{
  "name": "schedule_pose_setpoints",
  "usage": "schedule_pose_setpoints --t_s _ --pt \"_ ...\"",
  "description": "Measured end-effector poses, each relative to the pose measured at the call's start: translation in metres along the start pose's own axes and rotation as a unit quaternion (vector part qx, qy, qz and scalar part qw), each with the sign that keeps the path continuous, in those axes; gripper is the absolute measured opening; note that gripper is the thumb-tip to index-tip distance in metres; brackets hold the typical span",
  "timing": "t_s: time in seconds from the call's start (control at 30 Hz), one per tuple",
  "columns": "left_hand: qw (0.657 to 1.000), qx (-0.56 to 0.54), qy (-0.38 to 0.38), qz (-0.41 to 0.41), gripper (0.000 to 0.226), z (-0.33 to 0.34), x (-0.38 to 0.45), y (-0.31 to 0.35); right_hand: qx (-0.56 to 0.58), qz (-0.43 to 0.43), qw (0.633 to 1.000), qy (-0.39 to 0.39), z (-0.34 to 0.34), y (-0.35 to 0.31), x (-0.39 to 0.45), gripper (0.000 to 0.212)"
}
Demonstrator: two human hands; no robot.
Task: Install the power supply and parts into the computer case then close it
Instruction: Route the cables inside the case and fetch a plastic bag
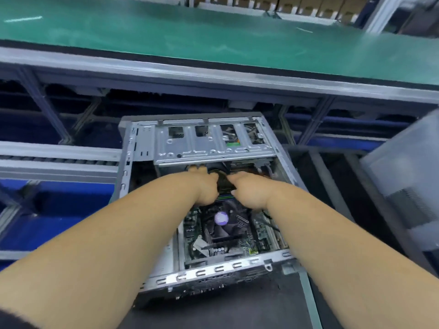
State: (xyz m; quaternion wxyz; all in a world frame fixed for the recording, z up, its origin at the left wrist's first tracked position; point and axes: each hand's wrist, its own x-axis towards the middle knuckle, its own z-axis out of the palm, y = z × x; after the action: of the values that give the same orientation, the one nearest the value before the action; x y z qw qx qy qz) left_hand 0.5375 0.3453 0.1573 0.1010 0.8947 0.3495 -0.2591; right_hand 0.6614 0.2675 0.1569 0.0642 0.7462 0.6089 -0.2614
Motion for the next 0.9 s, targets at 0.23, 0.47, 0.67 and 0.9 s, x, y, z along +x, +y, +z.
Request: schedule_pose_setpoints --t_s 0.23,0.47,0.67,0.9 --pt "0.999 0.023 0.049 0.009 0.019 -0.003 0.022 0.010 0.025 0.034 0.999 0.004 0.010 0.010 0.019 0.053" --pt "0.995 0.056 0.080 -0.026 0.026 0.009 0.038 0.011 -0.053 -0.004 0.997 -0.054 0.011 0.011 0.021 0.053" --pt "0.989 -0.077 0.124 -0.029 0.035 0.007 0.046 -0.002 -0.039 -0.009 0.998 -0.053 0.007 0.009 0.013 0.050" --pt "0.989 -0.081 0.110 -0.060 0.036 0.009 0.055 -0.004 -0.051 -0.021 0.995 -0.078 0.005 0.005 0.009 0.040"
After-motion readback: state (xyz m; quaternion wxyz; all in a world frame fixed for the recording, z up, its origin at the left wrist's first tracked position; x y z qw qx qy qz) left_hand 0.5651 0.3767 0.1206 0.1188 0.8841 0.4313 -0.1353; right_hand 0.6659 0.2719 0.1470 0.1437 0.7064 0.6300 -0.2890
